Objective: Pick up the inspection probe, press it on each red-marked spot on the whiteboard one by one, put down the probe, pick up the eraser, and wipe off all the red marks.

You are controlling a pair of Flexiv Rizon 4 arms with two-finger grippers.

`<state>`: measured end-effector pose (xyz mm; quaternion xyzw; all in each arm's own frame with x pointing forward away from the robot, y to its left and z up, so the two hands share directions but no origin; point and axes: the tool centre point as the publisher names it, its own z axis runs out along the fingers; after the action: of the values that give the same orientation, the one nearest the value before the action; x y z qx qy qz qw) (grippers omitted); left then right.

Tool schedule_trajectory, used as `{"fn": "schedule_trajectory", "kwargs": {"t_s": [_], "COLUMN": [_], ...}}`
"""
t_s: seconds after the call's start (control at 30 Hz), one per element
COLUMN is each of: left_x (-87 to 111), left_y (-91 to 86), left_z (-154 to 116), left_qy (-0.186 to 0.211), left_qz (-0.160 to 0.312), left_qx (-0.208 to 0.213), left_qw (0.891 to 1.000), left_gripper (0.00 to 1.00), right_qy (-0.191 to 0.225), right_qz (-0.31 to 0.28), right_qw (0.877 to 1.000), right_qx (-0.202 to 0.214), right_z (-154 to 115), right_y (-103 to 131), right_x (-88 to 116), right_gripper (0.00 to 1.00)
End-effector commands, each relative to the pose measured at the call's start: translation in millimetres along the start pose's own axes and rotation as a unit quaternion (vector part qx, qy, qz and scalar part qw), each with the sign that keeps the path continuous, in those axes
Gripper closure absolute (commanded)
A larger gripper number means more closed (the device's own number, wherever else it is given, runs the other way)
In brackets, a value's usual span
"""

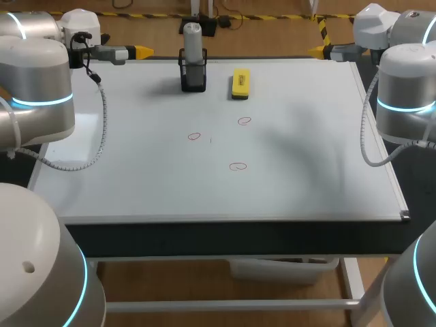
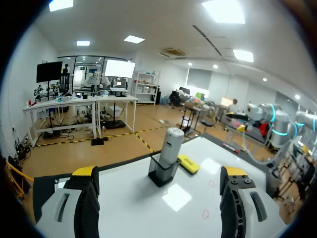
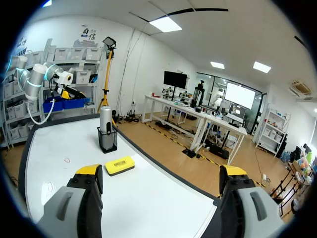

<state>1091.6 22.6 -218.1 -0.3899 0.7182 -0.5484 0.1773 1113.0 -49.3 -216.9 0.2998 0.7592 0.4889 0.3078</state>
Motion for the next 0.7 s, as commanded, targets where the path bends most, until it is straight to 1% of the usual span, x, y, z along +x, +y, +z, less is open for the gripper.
{"fn": "schedule_trajectory", "kwargs": {"t_s": [0.03, 0.1, 0.3, 0.6, 0.7], "left_x": [0.3, -0.1, -2.6, -9.5, -12.7], "left_y": [-0.3, -0.6, -6.4, -12.2, -13.7], "left_z": [1, 6, 20, 34, 40], "left_qy": [0.000, 0.002, 0.023, 0.060, 0.079], "left_qz": [0.001, 0.004, 0.015, 0.025, 0.028], "left_qx": [0.000, 0.000, 0.007, 0.022, 0.029], "left_qw": [1.000, 1.000, 1.000, 0.998, 0.996], "left_gripper": [0.00, 0.00, 0.00, 0.00, 0.00], "right_qy": [0.000, 0.000, 0.000, 0.000, 0.000], "right_qz": [0.000, 0.000, 0.000, 0.000, 0.000], "right_qw": [1.000, 1.000, 1.000, 1.000, 1.000], "right_qx": [0.001, 0.001, 0.001, 0.001, 0.001], "right_z": [0, 0, 0, 0, 0], "right_y": [0, 0, 0, 0, 0], "right_x": [0, 0, 0, 0, 0], "right_gripper": [0.00, 0.00, 0.00, 0.00, 0.00]}}
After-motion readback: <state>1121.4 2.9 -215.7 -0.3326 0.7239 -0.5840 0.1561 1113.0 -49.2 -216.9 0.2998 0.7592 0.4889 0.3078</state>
